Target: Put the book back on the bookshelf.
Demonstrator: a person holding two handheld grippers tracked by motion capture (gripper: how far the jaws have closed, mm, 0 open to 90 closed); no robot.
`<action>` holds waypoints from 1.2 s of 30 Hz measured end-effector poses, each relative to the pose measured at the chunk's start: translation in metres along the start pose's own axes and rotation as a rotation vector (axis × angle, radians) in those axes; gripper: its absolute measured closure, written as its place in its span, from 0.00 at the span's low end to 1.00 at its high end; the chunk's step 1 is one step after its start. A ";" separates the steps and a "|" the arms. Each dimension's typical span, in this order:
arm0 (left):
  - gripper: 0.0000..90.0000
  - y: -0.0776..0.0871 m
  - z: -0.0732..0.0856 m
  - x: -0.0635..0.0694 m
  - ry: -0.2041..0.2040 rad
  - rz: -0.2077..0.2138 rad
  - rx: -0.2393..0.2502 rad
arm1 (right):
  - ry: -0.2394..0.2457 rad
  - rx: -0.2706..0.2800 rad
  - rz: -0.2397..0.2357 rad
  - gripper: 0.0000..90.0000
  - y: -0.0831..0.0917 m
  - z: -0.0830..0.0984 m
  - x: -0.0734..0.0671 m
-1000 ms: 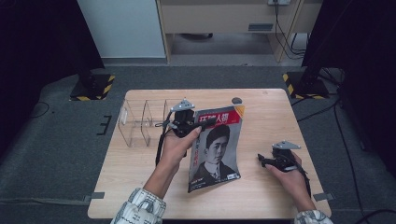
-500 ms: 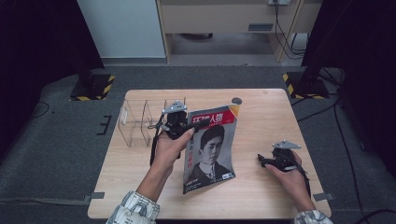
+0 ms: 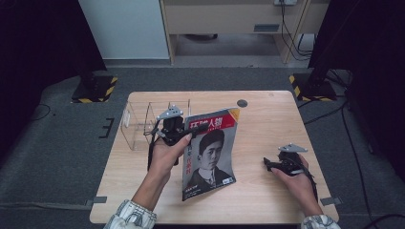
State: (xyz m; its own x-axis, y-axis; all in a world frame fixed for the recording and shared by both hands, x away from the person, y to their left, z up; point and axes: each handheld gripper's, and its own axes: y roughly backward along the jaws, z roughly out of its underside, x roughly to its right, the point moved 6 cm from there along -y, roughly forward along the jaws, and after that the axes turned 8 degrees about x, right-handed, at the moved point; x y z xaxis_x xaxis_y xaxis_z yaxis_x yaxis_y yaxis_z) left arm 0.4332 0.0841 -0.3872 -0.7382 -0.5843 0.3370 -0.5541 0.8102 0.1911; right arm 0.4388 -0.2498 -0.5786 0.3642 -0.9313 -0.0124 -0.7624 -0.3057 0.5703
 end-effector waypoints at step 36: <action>0.96 0.060 -0.009 -0.009 -0.008 -0.026 0.050 | 0.008 0.002 -0.002 0.22 0.000 0.000 0.000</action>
State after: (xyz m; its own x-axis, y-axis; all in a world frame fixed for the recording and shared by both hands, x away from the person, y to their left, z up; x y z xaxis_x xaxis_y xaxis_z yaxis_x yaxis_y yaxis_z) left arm 0.4103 0.1387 -0.3700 -0.7265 -0.6057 0.3247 -0.5915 0.7916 0.1533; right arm 0.4384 -0.2496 -0.5788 0.3705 -0.9288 -0.0068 -0.7626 -0.3084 0.5686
